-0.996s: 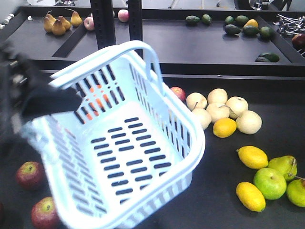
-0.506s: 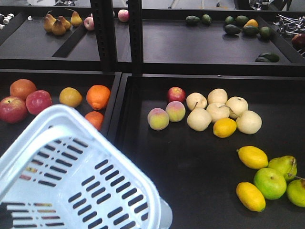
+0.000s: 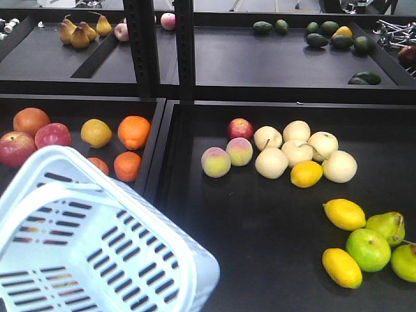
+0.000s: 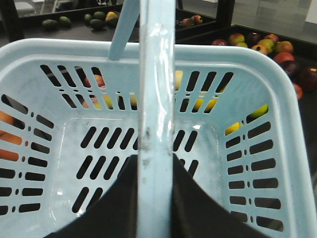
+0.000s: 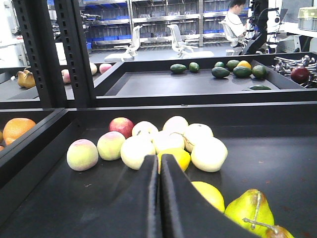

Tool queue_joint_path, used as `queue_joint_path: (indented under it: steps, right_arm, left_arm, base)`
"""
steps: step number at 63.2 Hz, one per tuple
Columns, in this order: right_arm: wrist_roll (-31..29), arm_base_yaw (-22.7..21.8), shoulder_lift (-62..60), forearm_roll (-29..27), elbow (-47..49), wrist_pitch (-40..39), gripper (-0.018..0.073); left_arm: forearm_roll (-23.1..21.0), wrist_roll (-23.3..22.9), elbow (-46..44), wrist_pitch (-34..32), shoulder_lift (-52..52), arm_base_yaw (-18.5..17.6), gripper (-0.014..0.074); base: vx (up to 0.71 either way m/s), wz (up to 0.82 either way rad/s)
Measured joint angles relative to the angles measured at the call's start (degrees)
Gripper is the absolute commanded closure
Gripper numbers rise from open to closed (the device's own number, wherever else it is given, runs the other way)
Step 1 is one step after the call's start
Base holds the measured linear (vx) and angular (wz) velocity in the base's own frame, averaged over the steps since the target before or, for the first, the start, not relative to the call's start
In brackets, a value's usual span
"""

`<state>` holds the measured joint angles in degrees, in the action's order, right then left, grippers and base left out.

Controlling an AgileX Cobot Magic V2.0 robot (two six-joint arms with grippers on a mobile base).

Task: Pick three apples into basket with both arms
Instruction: 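Hold the basket raised beside the robot with the left gripper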

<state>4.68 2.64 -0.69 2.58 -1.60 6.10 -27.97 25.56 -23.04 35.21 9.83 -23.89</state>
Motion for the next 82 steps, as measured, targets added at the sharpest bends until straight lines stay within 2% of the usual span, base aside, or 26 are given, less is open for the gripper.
queue_joint_path:
  steps: [9, 21, 39, 82]
  right_arm:
    - [0.00, 0.00, 0.00, 0.00, 0.00, 0.00, 0.0563]
    - [0.00, 0.00, 0.00, 0.00, 0.00, 0.00, 0.0563]
    - [0.00, 0.00, 0.00, 0.00, 0.00, 0.00, 0.0563]
    - [0.00, 0.00, 0.00, 0.00, 0.00, 0.00, 0.0563]
  left_arm:
    - [5.44, -3.56, 0.00, -4.74, 0.00, 0.00, 0.0604]
    - [6.10, -9.31, 0.00, -6.99, 0.00, 0.00, 0.0604]
    - [6.16, -10.12, 0.00, -4.61, 0.00, 0.00, 0.0604]
    - [6.16, -10.14, 0.00, -4.57, 0.00, 0.00, 0.0604]
  base:
    - [0.00, 0.00]
    - [0.00, 0.00]
    - [0.00, 0.00]
    - [0.00, 0.00]
